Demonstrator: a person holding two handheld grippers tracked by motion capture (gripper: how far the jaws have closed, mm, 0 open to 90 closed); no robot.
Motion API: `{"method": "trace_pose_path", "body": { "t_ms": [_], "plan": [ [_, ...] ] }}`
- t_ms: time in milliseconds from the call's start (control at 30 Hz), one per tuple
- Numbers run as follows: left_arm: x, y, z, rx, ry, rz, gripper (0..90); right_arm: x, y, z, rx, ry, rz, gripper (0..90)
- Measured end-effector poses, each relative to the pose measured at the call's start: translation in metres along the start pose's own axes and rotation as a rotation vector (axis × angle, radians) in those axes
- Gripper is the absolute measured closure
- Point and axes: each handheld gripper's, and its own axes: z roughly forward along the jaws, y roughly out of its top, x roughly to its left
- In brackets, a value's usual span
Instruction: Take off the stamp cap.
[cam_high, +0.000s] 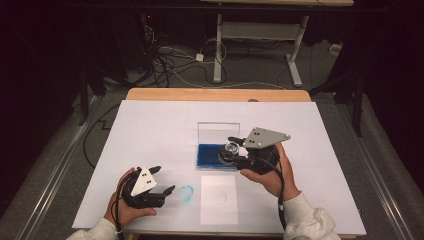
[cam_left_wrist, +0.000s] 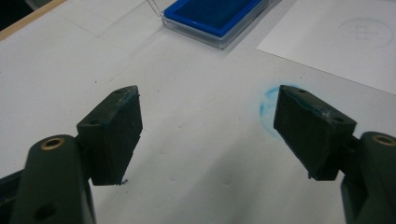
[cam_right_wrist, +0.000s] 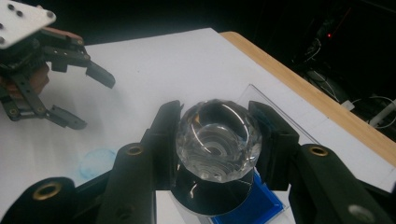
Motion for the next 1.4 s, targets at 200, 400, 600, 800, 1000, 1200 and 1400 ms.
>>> {"method": "trace_pose_path", "body": {
  "t_ms": [200,400,600,800,1000,1200,1400],
  "plan": [
    [-0.006,0.015,0.01,-0.021,-0.027,0.012,23.1,-0.001,0.002,0.002,-0.017,0.012,0.013,56.6],
    [-0.022,0.047,0.018,-0.108,-0.041,0.04,22.8,0.005,0.003,0.01,-0.03,0.027,0.043,56.7],
    [-0.037,0.075,0.035,-0.164,-0.092,0.082,22.4,0.016,0.002,0.019,-0.026,0.054,0.043,56.6],
    [-0.045,0.087,0.046,-0.181,-0.109,0.1,24.4,0.021,-0.002,0.022,-0.032,0.077,0.063,56.6],
    [-0.046,0.089,0.05,-0.187,-0.099,0.114,34.6,0.025,-0.009,0.031,-0.014,0.103,0.08,56.6],
    [-0.046,0.089,0.05,-0.174,-0.104,0.121,35.8,0.026,-0.011,0.033,-0.013,0.116,0.088,56.6],
    [-0.048,0.088,0.052,-0.155,-0.088,0.141,35.8,0.022,-0.015,0.033,-0.016,0.127,0.117,56.6]
  ]
}}
